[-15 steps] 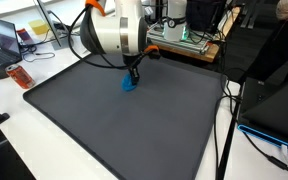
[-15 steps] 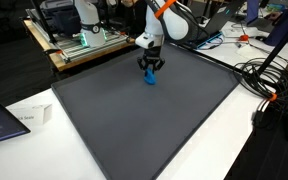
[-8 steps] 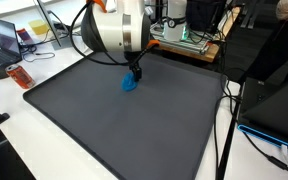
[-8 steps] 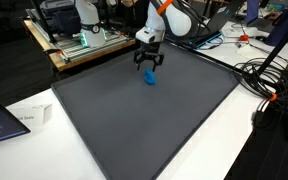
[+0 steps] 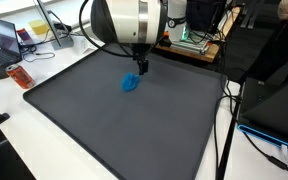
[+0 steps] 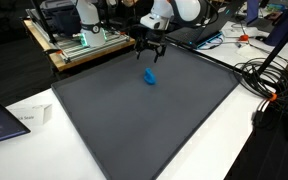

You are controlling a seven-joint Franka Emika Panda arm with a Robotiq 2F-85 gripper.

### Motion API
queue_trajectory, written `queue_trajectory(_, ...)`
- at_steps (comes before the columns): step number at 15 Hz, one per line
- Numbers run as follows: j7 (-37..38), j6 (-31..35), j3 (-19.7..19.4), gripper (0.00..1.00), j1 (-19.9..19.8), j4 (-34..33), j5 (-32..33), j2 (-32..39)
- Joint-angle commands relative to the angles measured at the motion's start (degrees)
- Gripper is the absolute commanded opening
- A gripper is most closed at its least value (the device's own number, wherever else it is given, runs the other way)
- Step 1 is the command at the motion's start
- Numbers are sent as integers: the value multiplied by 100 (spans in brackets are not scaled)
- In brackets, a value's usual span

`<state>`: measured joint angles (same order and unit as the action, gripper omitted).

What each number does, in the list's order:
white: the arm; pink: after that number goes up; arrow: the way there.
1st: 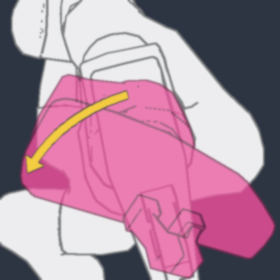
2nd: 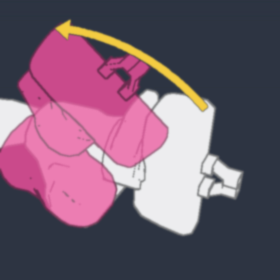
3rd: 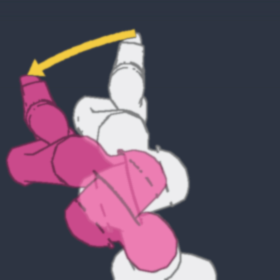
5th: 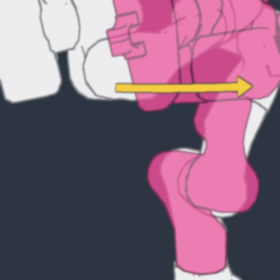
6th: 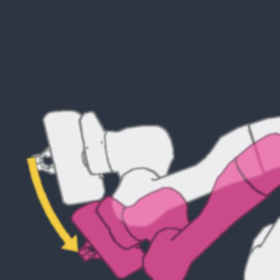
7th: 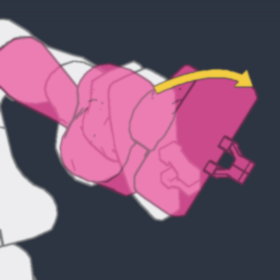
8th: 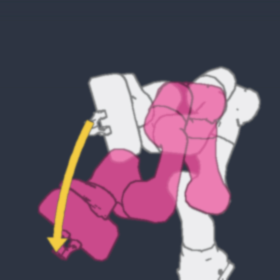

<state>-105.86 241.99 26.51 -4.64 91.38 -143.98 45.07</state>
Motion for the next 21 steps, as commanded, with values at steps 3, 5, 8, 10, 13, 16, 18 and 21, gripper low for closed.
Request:
queue_trajectory(3,753,-36,-347,100,432,282,58,-118)
queue_trajectory(5,829,-38,-572,100,686,183,21,-190)
queue_trajectory(8,860,3,-912,100,1103,-8,24,-350)
queue_trajectory(10,911,1,-1186,100,1401,-95,24,-470)
queue_trajectory(13,1089,0,-1498,100,1725,-298,24,-556)
queue_trajectory(16,1427,1,-1401,100,1661,-441,24,-483)
queue_trajectory(18,1690,131,-1107,100,1434,-616,101,-350)
queue_trajectory(21,2045,120,-984,100,1327,-657,103,-220)
